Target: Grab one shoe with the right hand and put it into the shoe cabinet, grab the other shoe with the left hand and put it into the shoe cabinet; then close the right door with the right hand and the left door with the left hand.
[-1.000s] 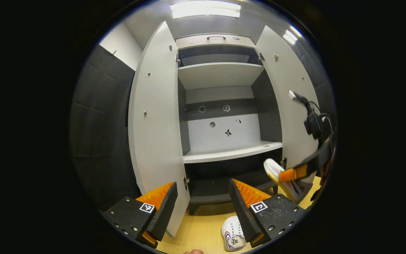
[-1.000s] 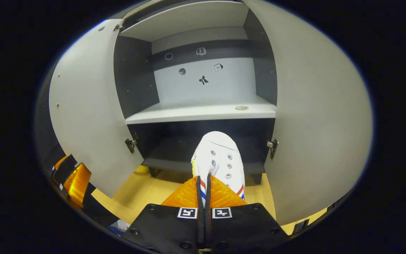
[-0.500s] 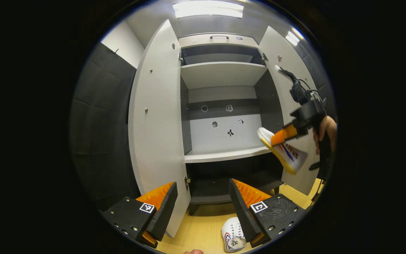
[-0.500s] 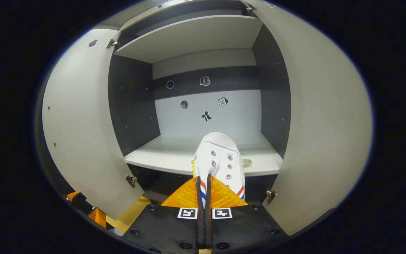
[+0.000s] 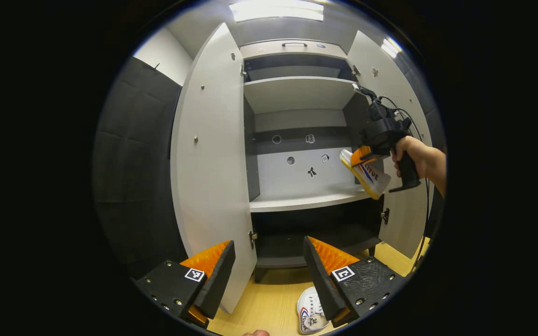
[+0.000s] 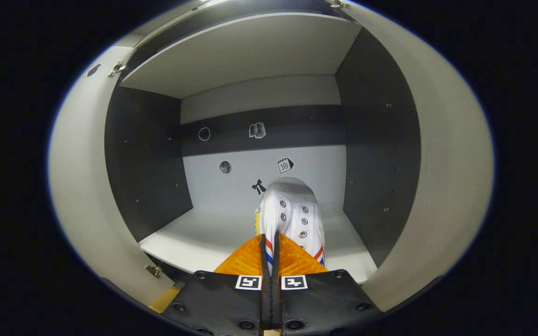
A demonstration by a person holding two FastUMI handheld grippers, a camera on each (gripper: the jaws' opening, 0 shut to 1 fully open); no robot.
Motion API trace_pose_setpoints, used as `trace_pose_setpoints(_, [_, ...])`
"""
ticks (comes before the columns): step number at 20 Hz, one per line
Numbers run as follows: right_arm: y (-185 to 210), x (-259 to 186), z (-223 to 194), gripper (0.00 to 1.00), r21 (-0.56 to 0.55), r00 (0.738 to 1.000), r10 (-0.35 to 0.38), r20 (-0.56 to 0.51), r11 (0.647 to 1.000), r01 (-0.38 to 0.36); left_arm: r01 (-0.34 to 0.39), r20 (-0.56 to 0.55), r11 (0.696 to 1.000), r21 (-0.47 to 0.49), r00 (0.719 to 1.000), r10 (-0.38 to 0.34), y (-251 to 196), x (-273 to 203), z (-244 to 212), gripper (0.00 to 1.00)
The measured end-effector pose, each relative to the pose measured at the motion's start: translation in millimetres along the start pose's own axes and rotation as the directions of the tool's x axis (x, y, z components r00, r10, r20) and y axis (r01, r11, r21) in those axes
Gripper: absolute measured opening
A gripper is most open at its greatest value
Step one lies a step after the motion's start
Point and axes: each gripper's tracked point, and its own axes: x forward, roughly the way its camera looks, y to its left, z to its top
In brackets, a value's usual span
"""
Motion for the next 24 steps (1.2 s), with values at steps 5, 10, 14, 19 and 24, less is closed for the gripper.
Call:
trace_pose_setpoints(5, [-10.2, 48.1, -1.7, 0.01, -0.005, 0.998, -0.053, -0.027, 0.999, 0.053, -0.038, -0.013, 0.999, -0.011, 0.999, 0.038, 8.6, 4.4, -1.4, 0.79])
trace_pose_setpoints(10, [-14.7, 79.9, -21.9, 0.01, -0.021, 0.992, -0.095, -0.086, 0.995, 0.093, -0.061, -0.015, 0.998, -0.005, 0.998, 0.061, 15.1, 8.3, 0.2, 0.79])
trace_pose_setpoints(14, [-16.2, 83.6, -22.9, 0.22, -0.076, 0.991, -0.123, -0.056, 0.99, 0.119, -0.055, -0.005, 0.998, 0.017, 0.998, 0.056, 13.7, 10.3, 4.1, 0.79])
trace_pose_setpoints(19, [-10.0, 44.0, -5.5, 0.97, -0.135, 0.989, -0.126, 0.08, 0.981, 0.137, -0.003, 0.015, 0.999, 0.044, 1.0, 0.002, 3.6, 14.2, 9.7, 0.79])
trace_pose_setpoints(24, [-7.6, -31.8, -2.5, 0.98, -0.154, 0.97, -0.11, 0.217, 0.977, 0.145, 0.062, 0.008, 0.998, 0.02, 0.998, -0.062, -2.3, 20.7, 9.3, 0.79])
